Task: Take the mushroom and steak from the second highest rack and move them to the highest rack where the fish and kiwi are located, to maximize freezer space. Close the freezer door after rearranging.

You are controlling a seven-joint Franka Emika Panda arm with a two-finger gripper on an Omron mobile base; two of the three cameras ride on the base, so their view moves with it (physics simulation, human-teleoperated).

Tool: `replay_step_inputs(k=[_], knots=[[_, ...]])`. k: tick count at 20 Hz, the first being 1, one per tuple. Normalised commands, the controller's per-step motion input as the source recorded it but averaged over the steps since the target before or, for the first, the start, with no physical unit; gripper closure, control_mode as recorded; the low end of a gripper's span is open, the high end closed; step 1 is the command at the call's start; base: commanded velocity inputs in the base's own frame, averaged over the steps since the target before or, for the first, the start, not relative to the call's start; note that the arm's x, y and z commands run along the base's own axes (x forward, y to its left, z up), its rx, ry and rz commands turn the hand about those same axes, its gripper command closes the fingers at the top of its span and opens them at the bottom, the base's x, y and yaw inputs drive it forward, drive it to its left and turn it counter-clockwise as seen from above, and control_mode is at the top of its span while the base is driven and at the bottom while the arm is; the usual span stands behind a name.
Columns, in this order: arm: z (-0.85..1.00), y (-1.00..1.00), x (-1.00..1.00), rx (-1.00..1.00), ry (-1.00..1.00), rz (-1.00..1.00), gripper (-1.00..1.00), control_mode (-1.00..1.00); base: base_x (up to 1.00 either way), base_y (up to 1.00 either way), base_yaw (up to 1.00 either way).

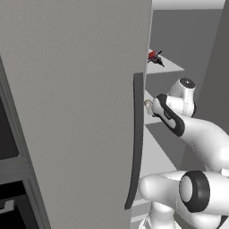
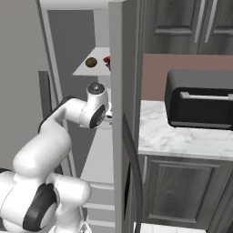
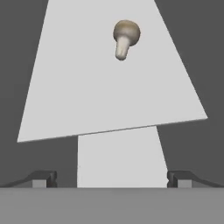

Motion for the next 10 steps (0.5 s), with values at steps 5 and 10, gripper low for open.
replay_step_inputs(k=[5, 10], knots=[[-0.04, 0.0, 0.31, 0.01, 0.01, -0.07, -1.0, -1.0, 0.0, 0.0, 0.0], [-0.13, 0.0, 0.31, 0.0, 0.0, -0.04, -1.0, -1.0, 0.0, 0.0, 0.0]])
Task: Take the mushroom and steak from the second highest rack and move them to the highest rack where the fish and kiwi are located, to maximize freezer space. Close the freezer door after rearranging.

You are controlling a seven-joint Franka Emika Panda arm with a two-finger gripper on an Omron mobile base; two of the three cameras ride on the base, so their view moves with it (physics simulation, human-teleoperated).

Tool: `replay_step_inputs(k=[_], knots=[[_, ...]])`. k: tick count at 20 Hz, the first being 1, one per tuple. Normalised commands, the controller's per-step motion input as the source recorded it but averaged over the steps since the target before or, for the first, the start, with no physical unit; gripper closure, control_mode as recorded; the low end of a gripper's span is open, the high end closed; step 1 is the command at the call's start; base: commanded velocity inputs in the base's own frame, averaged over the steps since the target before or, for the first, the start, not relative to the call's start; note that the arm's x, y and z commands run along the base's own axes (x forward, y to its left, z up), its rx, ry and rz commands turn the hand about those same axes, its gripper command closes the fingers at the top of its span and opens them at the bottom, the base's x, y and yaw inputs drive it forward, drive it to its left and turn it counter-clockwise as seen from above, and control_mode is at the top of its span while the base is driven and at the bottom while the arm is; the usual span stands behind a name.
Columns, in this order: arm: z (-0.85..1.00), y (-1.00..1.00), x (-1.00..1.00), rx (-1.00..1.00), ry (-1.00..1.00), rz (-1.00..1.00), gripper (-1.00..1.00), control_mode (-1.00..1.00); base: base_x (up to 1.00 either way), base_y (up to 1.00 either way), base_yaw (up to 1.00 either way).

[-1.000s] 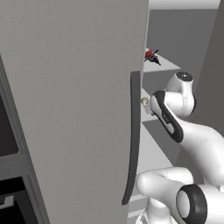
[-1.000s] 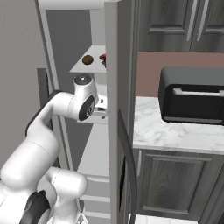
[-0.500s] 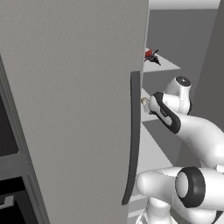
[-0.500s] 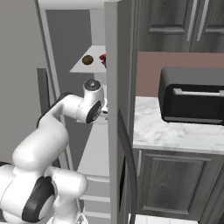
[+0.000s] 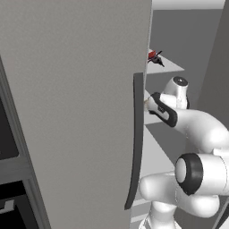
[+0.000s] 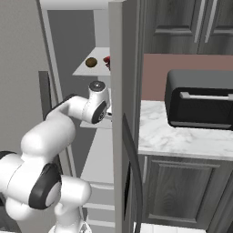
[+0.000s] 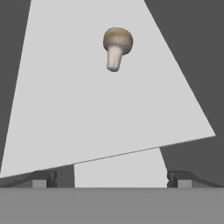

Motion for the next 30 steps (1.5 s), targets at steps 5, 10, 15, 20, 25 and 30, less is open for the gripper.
replay_step_inputs(k=[5, 10, 15, 20, 25, 30], knots=[[-0.05, 0.0, 0.36, 0.0, 0.03, -0.04, -1.0, -1.0, 0.0, 0.0, 0.0], [-0.02, 0.0, 0.27, 0.0, 0.0, -0.01, -1.0, -1.0, 0.0, 0.0, 0.0], [-0.08, -0.02, 0.27, 0.0, 0.0, 0.0, -1.0, -1.0, 0.0, 0.0, 0.0], [-0.1, -0.04, 0.27, 0.0, 0.0, 0.0, -1.0, -1.0, 0.0, 0.0, 0.0], [-0.12, 0.0, 0.38, 0.0, 0.0, 0.0, -1.0, -1.0, 0.0, 0.0, 0.0], [-0.14, 0.0, 0.41, 0.0, 0.0, 0.0, -1.0, -1.0, 0.0, 0.0, 0.0]])
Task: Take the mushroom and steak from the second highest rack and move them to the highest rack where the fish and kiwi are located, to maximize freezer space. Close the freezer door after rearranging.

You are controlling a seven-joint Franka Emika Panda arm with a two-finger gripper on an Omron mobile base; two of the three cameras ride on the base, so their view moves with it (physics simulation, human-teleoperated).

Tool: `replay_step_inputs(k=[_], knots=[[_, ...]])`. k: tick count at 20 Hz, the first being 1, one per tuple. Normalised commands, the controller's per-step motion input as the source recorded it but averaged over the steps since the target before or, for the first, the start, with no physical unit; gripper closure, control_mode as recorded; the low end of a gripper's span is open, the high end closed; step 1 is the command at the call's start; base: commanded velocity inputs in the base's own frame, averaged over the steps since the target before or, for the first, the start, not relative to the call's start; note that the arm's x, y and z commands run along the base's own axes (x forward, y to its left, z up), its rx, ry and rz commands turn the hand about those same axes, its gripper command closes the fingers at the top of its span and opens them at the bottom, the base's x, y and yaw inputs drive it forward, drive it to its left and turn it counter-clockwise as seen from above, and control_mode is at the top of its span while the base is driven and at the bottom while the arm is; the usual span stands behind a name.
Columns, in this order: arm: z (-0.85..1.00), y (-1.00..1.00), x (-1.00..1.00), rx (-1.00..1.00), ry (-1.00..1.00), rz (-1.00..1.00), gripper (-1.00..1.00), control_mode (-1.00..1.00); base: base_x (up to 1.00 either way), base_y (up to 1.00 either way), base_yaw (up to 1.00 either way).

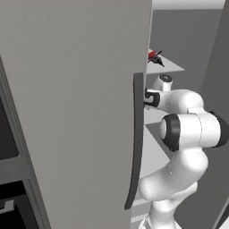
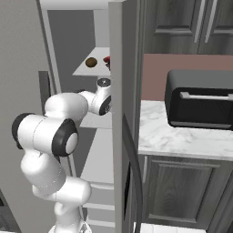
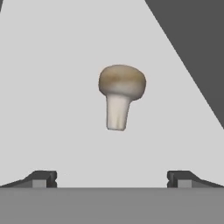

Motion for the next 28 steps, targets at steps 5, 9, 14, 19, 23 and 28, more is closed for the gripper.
replay_step_inputs(k=[5, 9, 14, 19, 23, 28], knots=[[-0.18, -0.06, 0.38, 0.0, 0.01, 0.0, -1.0, -1.0, 0.0, 0.0, 0.0], [-0.17, -0.19, 0.33, 0.0, 0.01, 0.0, -1.0, -1.0, 0.0, 0.0, 0.0], [-0.19, -0.07, 0.27, 0.0, 0.0, 0.0, -1.0, -1.0, 0.0, 0.0, 0.0], [-0.17, 0.0, 0.18, 0.0, 0.0, 0.0, -1.0, -1.0, 0.0, 0.0, 0.0], [-0.14, 0.0, 0.08, 0.0, 0.0, 0.0, -1.0, -1.0, 0.0, 0.0, 0.0], [-0.22, 0.0, 0.0, 0.0, 0.0, 0.0, 1.0, -1.0, 0.0, 0.0, 0.0]])
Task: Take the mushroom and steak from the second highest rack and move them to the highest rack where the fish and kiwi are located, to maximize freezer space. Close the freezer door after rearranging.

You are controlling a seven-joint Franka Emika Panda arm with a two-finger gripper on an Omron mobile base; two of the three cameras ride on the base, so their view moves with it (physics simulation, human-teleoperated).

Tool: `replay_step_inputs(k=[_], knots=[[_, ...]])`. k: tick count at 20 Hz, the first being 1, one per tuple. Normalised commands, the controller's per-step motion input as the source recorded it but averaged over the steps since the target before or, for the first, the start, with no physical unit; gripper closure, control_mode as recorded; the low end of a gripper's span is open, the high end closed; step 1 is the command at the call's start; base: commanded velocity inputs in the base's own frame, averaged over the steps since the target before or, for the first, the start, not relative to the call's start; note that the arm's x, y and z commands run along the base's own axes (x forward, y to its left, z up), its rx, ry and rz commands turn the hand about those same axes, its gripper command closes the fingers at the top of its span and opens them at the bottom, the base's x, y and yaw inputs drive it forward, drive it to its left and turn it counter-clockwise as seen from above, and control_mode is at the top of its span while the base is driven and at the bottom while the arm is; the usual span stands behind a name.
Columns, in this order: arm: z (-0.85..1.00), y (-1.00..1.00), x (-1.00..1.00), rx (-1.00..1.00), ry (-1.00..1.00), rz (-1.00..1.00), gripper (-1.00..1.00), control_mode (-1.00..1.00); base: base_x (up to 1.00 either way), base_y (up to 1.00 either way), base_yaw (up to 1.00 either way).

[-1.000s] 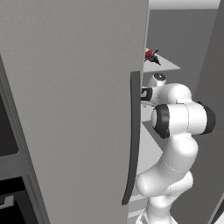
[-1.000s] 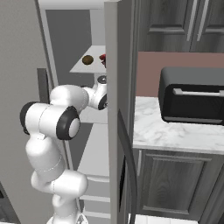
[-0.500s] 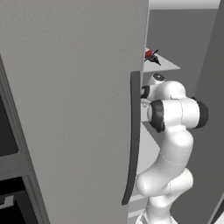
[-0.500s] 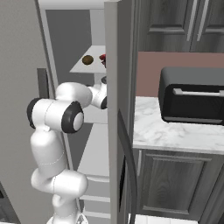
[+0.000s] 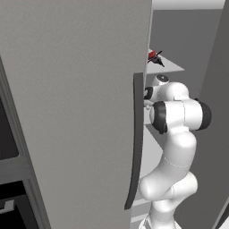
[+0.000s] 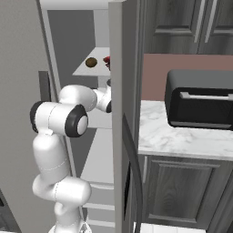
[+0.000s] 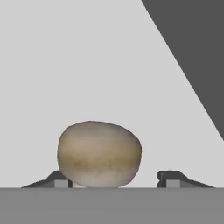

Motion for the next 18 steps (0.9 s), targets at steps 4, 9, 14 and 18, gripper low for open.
replay_step_inputs(k=[4, 9, 14, 18], knots=[[-0.18, 0.0, 0.0, 0.0, 0.0, 0.0, 1.0, -1.0, 0.0, 0.0, 0.0], [0.0, 0.0, -0.11, 0.0, -0.04, 0.01, 1.0, -1.0, 0.0, 0.0, 0.0], [0.0, 0.02, -0.14, 0.0, -0.1, 0.06, 1.0, -1.0, 0.0, 0.0, 0.0], [0.01, 0.01, -0.37, 0.0, -0.05, 0.08, 1.0, -1.0, 0.0, 0.0, 0.0]])
